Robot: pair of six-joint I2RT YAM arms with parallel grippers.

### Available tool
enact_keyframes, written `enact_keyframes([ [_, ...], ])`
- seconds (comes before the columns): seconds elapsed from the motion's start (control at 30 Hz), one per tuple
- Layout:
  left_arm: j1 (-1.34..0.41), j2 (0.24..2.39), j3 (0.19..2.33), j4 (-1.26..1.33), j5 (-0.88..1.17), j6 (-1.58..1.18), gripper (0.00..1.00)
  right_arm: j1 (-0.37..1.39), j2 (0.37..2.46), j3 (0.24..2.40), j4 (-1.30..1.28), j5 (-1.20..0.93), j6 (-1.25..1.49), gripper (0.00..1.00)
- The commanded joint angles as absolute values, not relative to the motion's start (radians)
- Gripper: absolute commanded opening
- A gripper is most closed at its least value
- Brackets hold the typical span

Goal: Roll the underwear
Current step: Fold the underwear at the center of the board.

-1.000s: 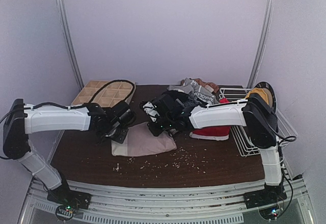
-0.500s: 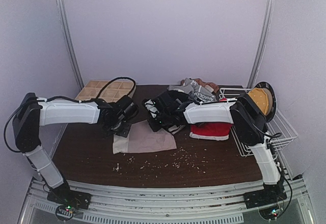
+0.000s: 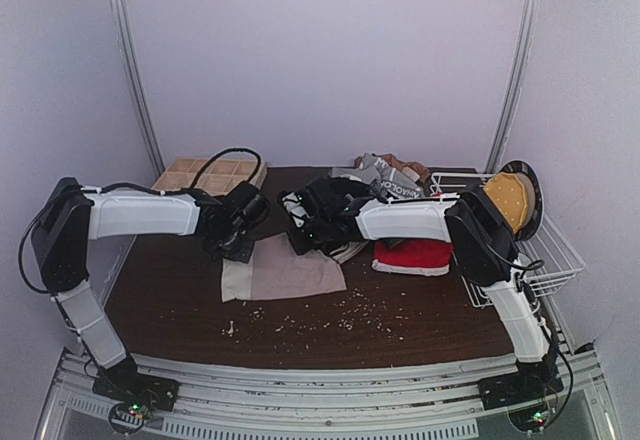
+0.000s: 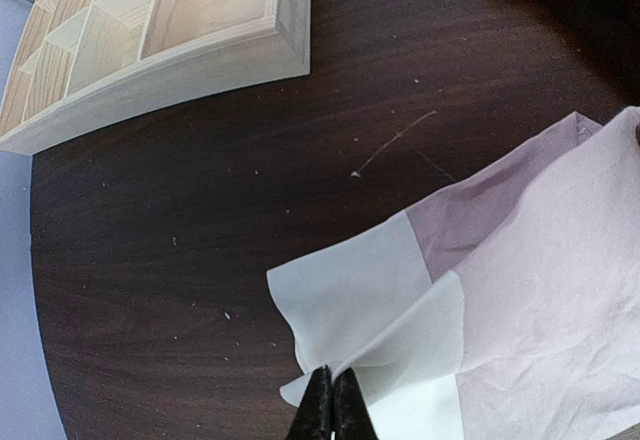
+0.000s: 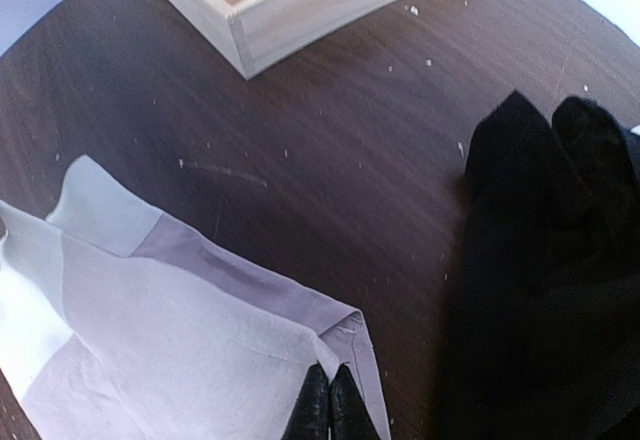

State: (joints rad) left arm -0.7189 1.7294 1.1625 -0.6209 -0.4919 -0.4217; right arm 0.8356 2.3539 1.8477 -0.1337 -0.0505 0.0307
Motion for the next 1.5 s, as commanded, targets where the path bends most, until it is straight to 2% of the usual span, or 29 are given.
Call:
enact_keyframes([
  [0.0, -0.690, 1.770, 1.197, -0.584, -0.471, -0.415, 0.00, 0.828, 2.400, 1.898, -0.157, -0.060, 0.059, 0.00],
  [0.53, -0.640, 1.845, 1.197, -0.571, -0.453, -0.445, 0.00, 0.822, 2.485, 2.007, -0.217, -0.109, 0.100, 0.00],
  [0.6, -0.639, 1.840, 1.201, -0.576, -0.452, -0.449, 0.01, 0.818, 2.470, 1.997, -0.207, -0.127, 0.114, 0.07],
  [0.67, -0.639, 1.820, 1.197, -0.575, -0.446, -0.453, 0.11, 0.817, 2.435, 1.978, -0.190, -0.146, 0.127, 0.15],
  [0.87, -0.640, 1.709, 1.181, -0.589, -0.423, -0.453, 0.50, 0.817, 2.320, 1.900, -0.142, -0.180, 0.161, 0.32],
  [0.93, -0.646, 1.662, 1.168, -0.597, -0.424, -0.459, 0.56, 0.818, 2.285, 1.868, -0.125, -0.189, 0.176, 0.35],
  [1.0, -0.658, 1.614, 1.147, -0.595, -0.426, -0.465, 0.58, 0.823, 2.247, 1.826, -0.105, -0.191, 0.189, 0.38],
  [1.07, -0.669, 1.570, 1.116, -0.565, -0.395, -0.461, 0.57, 0.836, 2.211, 1.773, -0.077, -0.190, 0.192, 0.39],
  [1.13, -0.677, 1.549, 1.070, -0.488, -0.309, -0.446, 0.51, 0.852, 2.186, 1.719, -0.050, -0.196, 0.207, 0.37],
  [1.33, -0.680, 1.638, 1.035, -0.334, -0.117, -0.457, 0.09, 0.890, 2.176, 1.588, 0.013, -0.183, 0.270, 0.21],
  [1.4, -0.681, 1.661, 1.026, -0.313, -0.102, -0.463, 0.01, 0.900, 2.178, 1.557, 0.026, -0.171, 0.282, 0.17],
  [1.47, -0.680, 1.670, 1.016, -0.303, -0.092, -0.472, 0.00, 0.916, 2.178, 1.529, 0.032, -0.158, 0.288, 0.14],
])
